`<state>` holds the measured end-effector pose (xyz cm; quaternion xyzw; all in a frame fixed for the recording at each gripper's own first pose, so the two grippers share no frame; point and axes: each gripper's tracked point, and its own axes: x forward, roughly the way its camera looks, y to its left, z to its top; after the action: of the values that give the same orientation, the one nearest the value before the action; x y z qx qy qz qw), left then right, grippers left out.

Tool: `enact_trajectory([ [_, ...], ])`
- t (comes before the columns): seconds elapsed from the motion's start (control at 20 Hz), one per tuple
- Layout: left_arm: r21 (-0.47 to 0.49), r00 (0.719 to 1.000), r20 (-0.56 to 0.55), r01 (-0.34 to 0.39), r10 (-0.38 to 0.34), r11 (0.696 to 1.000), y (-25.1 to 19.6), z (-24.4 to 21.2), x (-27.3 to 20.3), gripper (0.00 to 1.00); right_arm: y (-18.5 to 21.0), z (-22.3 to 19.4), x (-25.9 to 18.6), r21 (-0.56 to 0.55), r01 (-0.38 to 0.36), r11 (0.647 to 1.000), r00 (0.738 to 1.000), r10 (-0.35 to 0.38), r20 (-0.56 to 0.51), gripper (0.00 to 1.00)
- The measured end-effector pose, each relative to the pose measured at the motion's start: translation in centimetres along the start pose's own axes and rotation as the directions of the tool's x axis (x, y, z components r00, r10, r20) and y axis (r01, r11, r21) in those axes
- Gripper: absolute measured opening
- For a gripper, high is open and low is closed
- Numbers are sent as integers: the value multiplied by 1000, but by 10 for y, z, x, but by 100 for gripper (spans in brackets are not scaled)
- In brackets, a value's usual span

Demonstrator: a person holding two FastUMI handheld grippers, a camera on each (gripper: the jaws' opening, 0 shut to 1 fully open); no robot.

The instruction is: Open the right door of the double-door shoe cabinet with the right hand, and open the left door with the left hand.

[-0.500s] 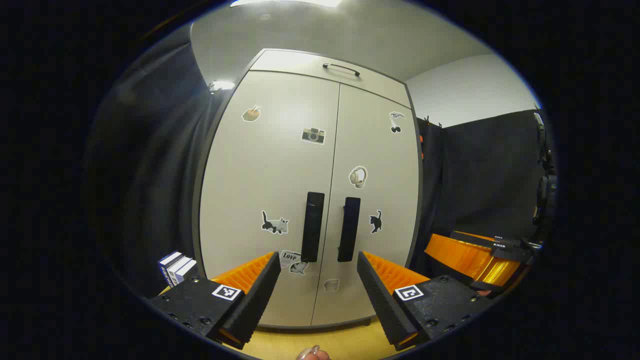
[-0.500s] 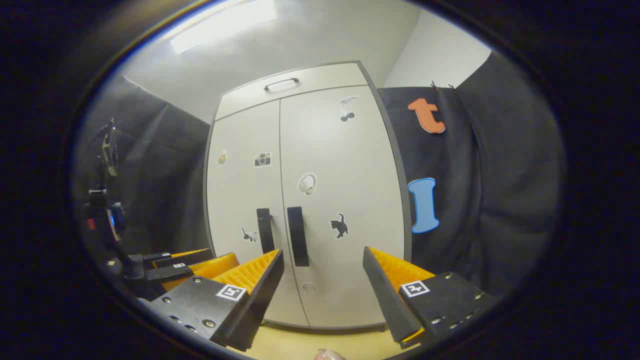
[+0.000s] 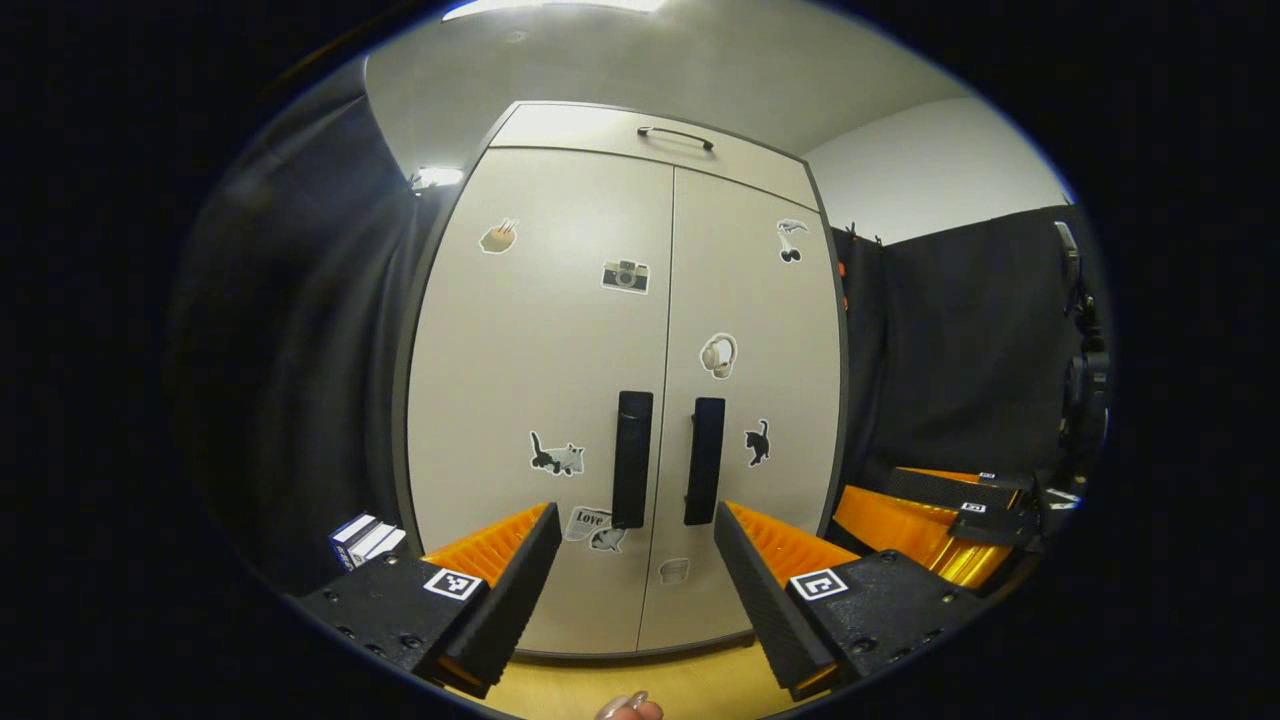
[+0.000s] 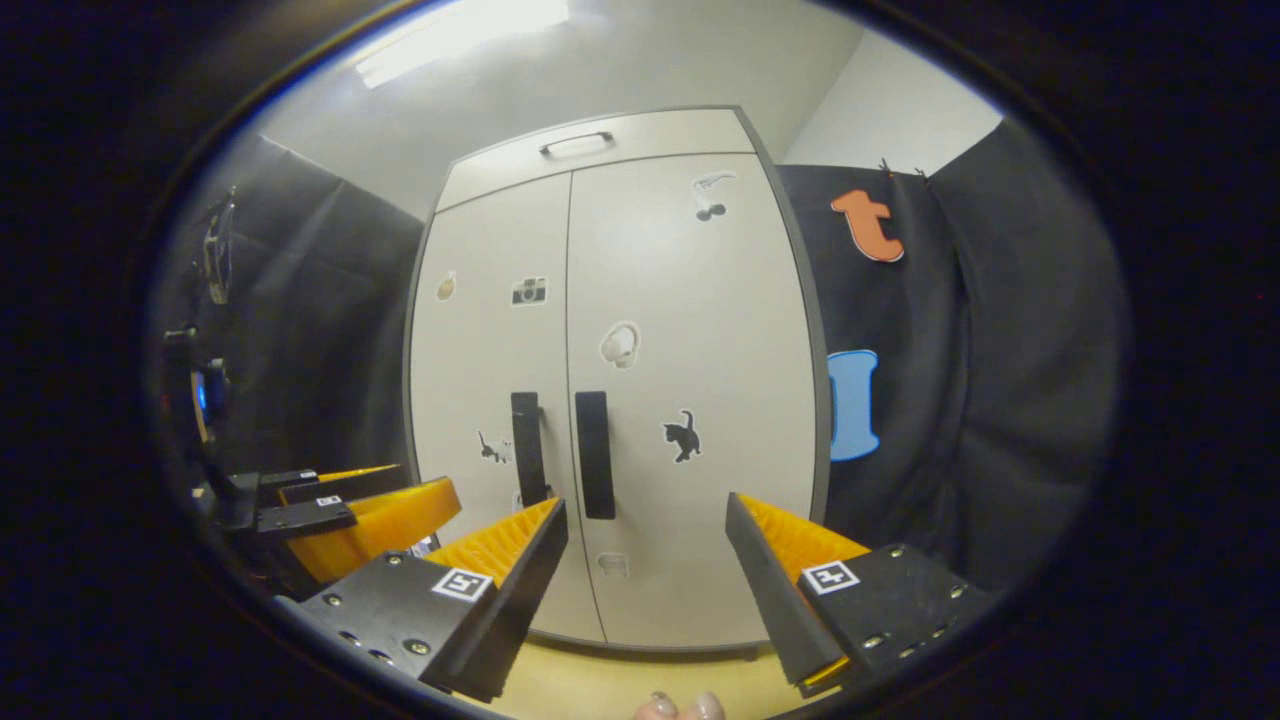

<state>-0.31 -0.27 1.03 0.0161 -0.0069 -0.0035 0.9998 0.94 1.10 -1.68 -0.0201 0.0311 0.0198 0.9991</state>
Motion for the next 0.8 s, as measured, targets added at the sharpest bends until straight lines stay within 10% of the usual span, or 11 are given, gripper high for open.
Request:
enact_trajectory([
  [0.8,-20,999,10,-36,36,999,9,5,7,96,19,-9,21,-1,-77,997,996,77,-33,97],
])
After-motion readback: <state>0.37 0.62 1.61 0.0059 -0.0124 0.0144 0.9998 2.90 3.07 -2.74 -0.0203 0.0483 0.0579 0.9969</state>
